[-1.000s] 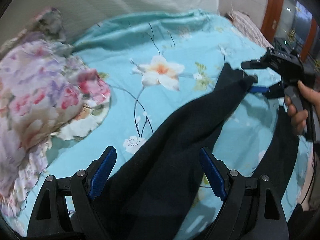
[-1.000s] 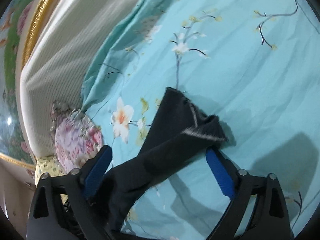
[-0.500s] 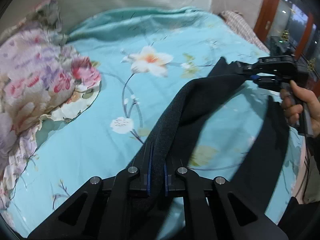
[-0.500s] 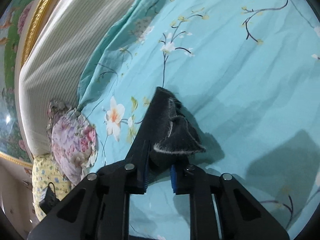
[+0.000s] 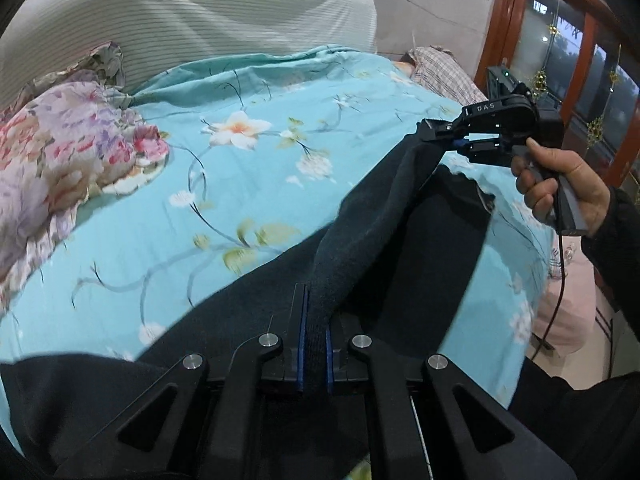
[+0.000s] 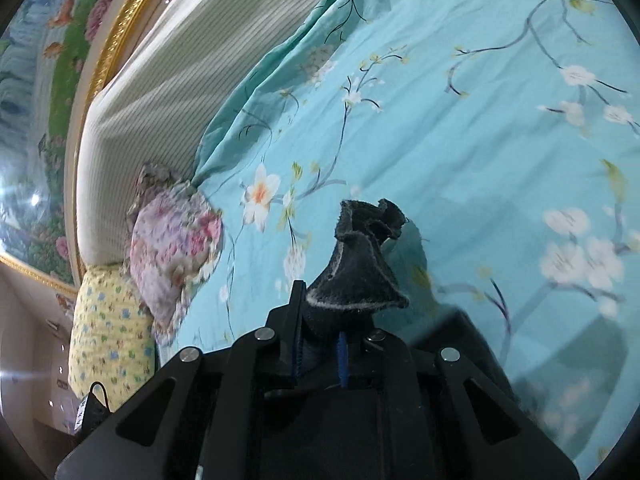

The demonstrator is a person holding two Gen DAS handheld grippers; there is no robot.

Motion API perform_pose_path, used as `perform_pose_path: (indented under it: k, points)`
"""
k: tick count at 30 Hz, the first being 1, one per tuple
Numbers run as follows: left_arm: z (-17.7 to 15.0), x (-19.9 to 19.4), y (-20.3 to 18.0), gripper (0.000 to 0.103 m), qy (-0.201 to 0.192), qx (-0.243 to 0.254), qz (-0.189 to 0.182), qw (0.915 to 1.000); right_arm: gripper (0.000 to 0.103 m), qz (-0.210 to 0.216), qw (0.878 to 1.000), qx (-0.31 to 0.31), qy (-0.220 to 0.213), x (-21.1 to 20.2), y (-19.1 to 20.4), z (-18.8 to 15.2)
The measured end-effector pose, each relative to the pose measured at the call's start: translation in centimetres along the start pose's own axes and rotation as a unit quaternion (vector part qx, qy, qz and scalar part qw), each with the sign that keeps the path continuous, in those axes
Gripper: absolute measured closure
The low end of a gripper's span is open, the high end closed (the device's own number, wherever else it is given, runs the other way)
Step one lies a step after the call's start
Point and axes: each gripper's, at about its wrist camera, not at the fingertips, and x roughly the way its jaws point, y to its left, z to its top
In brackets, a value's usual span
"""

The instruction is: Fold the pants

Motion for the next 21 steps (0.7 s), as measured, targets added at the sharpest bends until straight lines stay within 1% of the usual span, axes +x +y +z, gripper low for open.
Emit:
perform_pose_path:
  k: [4, 11, 15, 19, 21]
  points:
    - [-1.7, -0.5, -0.9, 0.098, -0.002, -0.019, -0.002, 0.9998, 0.089, 0.004, 1.000, -0.001, 0.001, -1.7, -0.8, -1.7]
    - [-3.5, -1.8, -1.9, 0.098, -0.017, -0.037, -0.011, 0.9991, 0.089, 0.009, 1.000, -0.014, -0.010, -4.3, -1.4, -4.0]
    - [-4.9, -0.6, -2.8, 0.097, -0.005, -0.039, -0.006, 0.9992, 0.089, -0.009, 1.000, -0.015, -0.009, -4.3, -2.8, -5.3]
    - [-6.1, 1.0, -3.4, 0.096, 0.013, -0.036, 0.006, 0.9993, 0.089, -0.017, 1.000, -0.007, -0.005, -3.6, -4.5, -6.0]
    - [-6.6, 1.5, -3.4, 0.093, 0.019, -0.041, 0.007, 0.9990, 0.088, -0.015, 1.000, -0.002, -0.007, -3.5, -5.1, -6.2]
